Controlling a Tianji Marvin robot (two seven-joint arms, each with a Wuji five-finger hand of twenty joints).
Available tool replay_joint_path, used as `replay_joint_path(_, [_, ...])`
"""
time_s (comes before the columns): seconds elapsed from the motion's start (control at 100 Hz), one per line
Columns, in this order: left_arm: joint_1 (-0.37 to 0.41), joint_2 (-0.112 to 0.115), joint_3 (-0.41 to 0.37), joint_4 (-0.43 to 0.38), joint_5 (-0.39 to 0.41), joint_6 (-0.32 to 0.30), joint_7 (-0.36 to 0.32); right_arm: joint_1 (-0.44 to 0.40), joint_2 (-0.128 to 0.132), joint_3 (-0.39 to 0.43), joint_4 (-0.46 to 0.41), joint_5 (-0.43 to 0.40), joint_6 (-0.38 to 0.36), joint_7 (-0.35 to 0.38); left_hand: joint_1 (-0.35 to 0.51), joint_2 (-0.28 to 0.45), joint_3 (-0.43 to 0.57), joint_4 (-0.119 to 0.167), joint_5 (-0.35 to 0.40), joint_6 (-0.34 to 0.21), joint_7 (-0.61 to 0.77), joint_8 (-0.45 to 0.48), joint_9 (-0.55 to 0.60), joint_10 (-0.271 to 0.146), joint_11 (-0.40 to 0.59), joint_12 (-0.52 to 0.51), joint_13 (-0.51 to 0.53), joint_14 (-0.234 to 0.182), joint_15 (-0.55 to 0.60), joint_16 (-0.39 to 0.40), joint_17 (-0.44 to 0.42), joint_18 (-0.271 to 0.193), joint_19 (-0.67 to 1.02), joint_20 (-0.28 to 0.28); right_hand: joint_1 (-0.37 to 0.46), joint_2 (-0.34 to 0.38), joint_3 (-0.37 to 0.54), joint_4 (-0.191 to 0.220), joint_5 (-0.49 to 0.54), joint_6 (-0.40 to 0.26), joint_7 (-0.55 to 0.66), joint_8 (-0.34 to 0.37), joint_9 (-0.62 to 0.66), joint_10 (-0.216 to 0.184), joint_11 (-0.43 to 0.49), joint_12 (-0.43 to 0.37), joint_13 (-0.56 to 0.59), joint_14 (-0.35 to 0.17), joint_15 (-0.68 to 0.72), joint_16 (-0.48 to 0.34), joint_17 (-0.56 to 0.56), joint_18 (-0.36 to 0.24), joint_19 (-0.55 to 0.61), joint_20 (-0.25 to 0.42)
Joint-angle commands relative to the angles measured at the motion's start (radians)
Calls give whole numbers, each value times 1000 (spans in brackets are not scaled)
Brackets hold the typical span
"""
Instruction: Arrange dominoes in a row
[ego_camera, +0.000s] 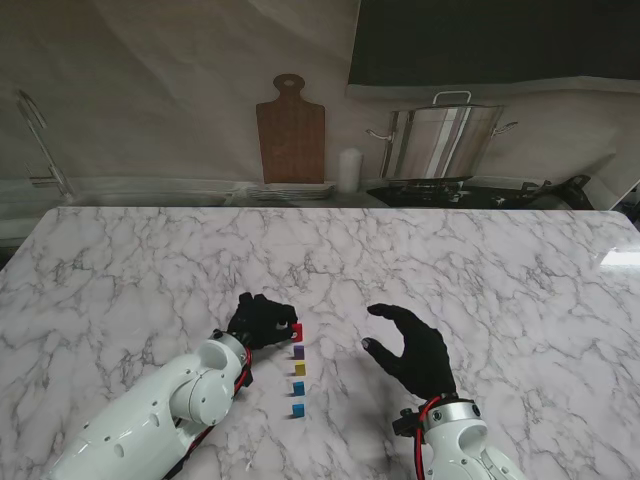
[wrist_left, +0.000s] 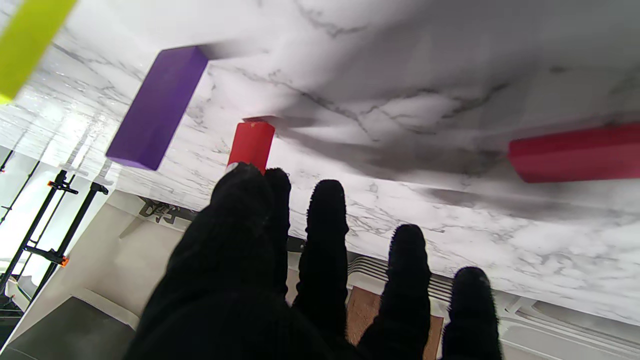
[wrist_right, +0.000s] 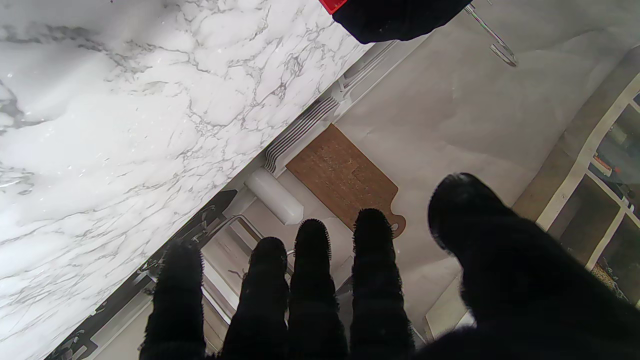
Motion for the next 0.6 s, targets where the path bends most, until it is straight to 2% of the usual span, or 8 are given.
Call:
replay_joint_path(0.0, [0, 0, 5, 3, 0, -4, -14, -3, 0, -2, -1, 0, 5, 2, 42, 15, 19, 21, 48, -18, 61, -9, 6, -4, -3, 13, -14, 26, 14, 16, -16, 7, 9, 20, -4, 12, -1, 22, 12, 7, 0, 15, 10, 2, 9, 6, 3, -3, 9, 11, 5, 3, 12, 19])
replay_joint_path(0.07, [0, 1, 8, 2, 0, -4, -18, -3, 0, -2, 0, 0, 4, 2, 24, -1, 37, 22, 45, -6, 96, -46, 4, -6, 1, 12, -15, 25, 16, 14, -17, 8, 16, 9, -4, 12, -1, 22, 12, 8, 1, 15, 10, 3, 9, 6, 4, -3, 10, 11, 5, 3, 12, 19])
replay_joint_path(0.59, [1, 6, 9, -10, 34, -8, -16, -4, -1, 0, -1, 2, 4, 0, 3, -27, 61, 21, 28, -26, 129, -29, -10, -6, 12, 0, -15, 25, 15, 12, -17, 10, 22, 2, -4, 12, -1, 22, 12, 8, 0, 15, 9, 4, 9, 6, 4, -2, 9, 11, 5, 3, 12, 19])
